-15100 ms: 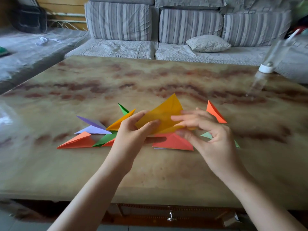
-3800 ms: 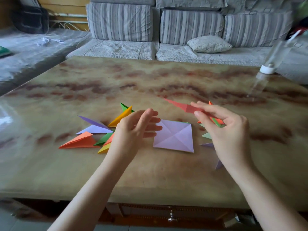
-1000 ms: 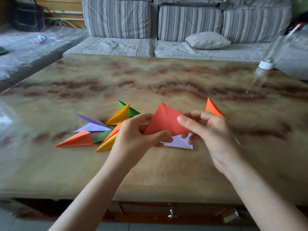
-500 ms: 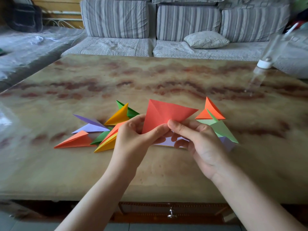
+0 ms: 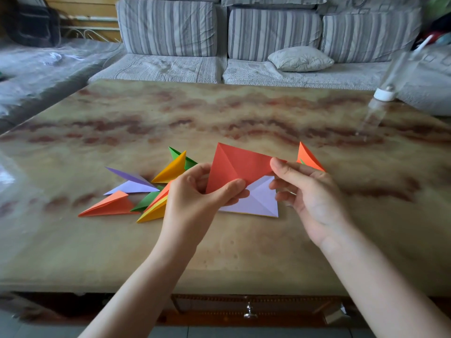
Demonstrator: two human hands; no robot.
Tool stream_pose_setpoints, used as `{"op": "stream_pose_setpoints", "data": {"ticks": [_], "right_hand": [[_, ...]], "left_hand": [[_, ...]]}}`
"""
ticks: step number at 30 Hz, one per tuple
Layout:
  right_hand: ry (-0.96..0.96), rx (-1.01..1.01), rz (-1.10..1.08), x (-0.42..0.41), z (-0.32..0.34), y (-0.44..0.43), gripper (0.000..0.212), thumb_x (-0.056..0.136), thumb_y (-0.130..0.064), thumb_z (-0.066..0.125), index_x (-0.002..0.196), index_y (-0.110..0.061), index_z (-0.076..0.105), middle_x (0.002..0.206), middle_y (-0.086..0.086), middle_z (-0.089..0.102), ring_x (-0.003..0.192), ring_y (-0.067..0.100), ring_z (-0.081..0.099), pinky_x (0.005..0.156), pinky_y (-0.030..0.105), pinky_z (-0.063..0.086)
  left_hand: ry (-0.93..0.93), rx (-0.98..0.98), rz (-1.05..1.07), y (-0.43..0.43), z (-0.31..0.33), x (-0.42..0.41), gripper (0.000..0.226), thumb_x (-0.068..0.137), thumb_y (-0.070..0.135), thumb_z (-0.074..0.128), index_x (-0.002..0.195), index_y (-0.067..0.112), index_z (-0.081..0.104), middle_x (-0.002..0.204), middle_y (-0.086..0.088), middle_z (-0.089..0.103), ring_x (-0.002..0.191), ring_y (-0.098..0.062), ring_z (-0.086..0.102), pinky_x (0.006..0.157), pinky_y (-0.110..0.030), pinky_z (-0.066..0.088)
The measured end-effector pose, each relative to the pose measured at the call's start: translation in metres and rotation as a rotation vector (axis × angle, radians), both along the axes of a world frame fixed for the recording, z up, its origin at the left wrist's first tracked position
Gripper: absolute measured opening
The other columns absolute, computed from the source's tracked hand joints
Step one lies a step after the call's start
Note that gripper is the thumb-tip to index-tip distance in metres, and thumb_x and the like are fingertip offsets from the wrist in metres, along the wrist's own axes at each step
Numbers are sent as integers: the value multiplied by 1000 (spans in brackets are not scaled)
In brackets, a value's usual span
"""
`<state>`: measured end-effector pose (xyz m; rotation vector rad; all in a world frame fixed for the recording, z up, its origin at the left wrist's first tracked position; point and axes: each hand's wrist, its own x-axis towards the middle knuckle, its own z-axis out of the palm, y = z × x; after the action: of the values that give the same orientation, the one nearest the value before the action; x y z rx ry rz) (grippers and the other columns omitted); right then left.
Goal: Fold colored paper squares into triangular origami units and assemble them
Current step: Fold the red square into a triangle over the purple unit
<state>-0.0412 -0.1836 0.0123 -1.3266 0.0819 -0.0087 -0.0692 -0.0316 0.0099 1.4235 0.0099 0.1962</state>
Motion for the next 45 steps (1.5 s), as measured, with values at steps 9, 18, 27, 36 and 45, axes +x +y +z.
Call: {"op": "stream_pose_setpoints", "data": {"ticks": [9,18,27,36,45], "right_hand": [[-63,-48,-133,8,1,-11,14,84,-26,66,79,-13,71,75,-2,70,56,12,57,56,23,43],[-227,-456,168,1,3,-3,15,64,-14,82,73,-12,71,68,5,72,60,11,63,63,24,50],[-211,-440,191,1,7,-9,19,60,-13,79,70,-3,66,56,10,67,46,15,63,52,20,51],[-195,-432,130,4,9,-14,16,64,-15,78,70,-8,66,53,3,67,49,15,64,52,20,50],[-186,-388,69,6,9,-15,12,69,-10,78,73,-7,67,55,7,68,49,14,64,50,19,50]], "left_hand": [[-6,88,42,7,-1,2,17,75,0,74,87,9,67,69,-4,74,63,-12,72,58,-15,52],[-25,292,-63,5,-3,-4,26,70,1,78,88,15,66,72,4,75,63,-13,72,61,-21,56],[-27,432,-89,12,-2,-1,25,70,7,79,90,16,66,65,7,73,59,-4,69,58,-8,44],[11,234,-27,22,1,4,27,69,-5,76,91,7,67,63,0,73,51,-7,68,51,-9,47],[42,161,13,28,0,8,25,70,0,76,92,11,68,68,-6,74,60,-13,71,57,-18,54]]}}
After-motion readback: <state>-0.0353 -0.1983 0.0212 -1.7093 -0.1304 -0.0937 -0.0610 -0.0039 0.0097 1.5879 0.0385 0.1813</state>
